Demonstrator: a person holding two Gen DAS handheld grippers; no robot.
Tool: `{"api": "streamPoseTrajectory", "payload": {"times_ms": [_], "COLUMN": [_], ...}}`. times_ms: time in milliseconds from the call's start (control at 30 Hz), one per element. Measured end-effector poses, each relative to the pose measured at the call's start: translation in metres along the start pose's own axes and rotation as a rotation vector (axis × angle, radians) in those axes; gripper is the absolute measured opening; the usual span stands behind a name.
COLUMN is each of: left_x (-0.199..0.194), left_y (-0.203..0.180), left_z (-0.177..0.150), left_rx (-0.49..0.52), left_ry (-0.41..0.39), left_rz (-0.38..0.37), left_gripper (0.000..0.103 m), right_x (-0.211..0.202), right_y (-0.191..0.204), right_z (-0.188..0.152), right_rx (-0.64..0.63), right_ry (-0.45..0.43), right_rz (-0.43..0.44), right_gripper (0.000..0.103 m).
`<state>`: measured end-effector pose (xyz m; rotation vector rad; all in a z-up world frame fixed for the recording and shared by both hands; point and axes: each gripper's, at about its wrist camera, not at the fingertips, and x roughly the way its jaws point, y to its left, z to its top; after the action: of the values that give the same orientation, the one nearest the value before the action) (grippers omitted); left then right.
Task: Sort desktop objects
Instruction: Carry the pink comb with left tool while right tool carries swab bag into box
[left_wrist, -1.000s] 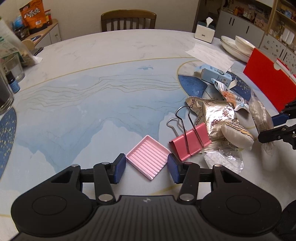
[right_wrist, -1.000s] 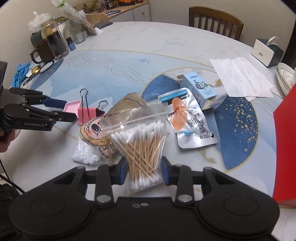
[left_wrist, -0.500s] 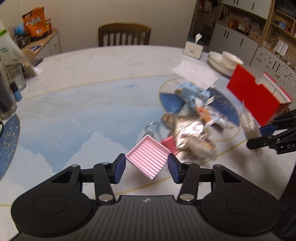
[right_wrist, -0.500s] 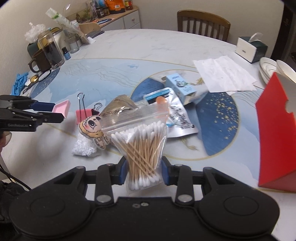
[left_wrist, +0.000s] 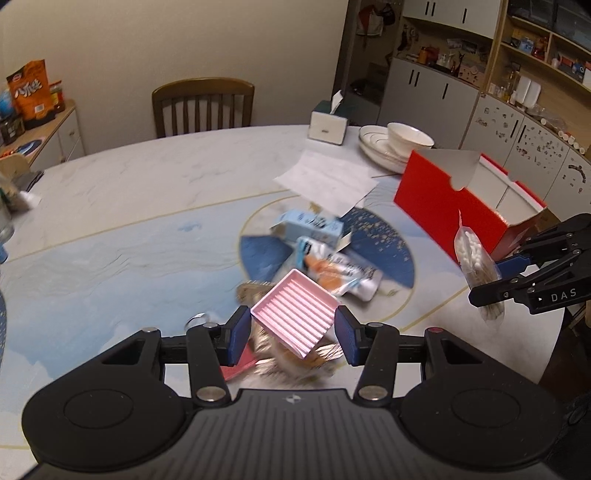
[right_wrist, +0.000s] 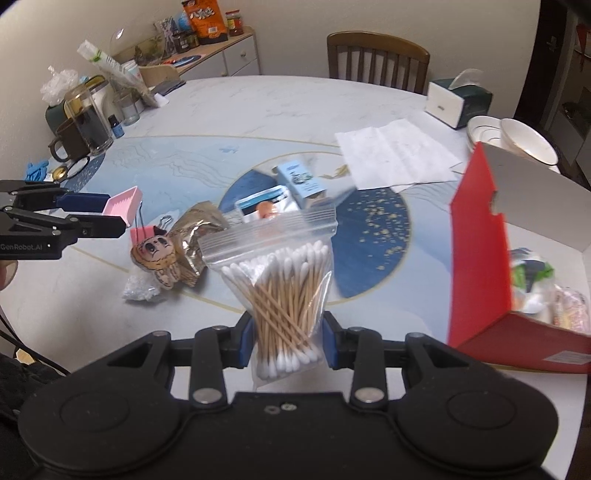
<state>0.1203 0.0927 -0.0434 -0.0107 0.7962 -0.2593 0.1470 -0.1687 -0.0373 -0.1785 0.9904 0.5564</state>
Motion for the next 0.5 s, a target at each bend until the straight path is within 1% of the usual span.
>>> {"api": "streamPoseTrajectory", "payload": {"times_ms": [267,500], "left_x": [0.014,0.033], "left_y": [-0.045,-0.088], "left_z": [0.025,0.048], "left_rx": [0.043,0.083], "left_ry": [-0.025,-0.039], "left_rz": [-0.025,-0.049], "left_gripper": [0.048,0.048], "right_x": [-0.024,-0.044], "right_y": [-0.041,-0.084], "right_z": [0.0,0.002], "right_rx": [0.0,0.003], "right_ry": [-0.034,-0.075], "right_rz": [-0.014,-0.034], "right_gripper": [0.035,0.035]}}
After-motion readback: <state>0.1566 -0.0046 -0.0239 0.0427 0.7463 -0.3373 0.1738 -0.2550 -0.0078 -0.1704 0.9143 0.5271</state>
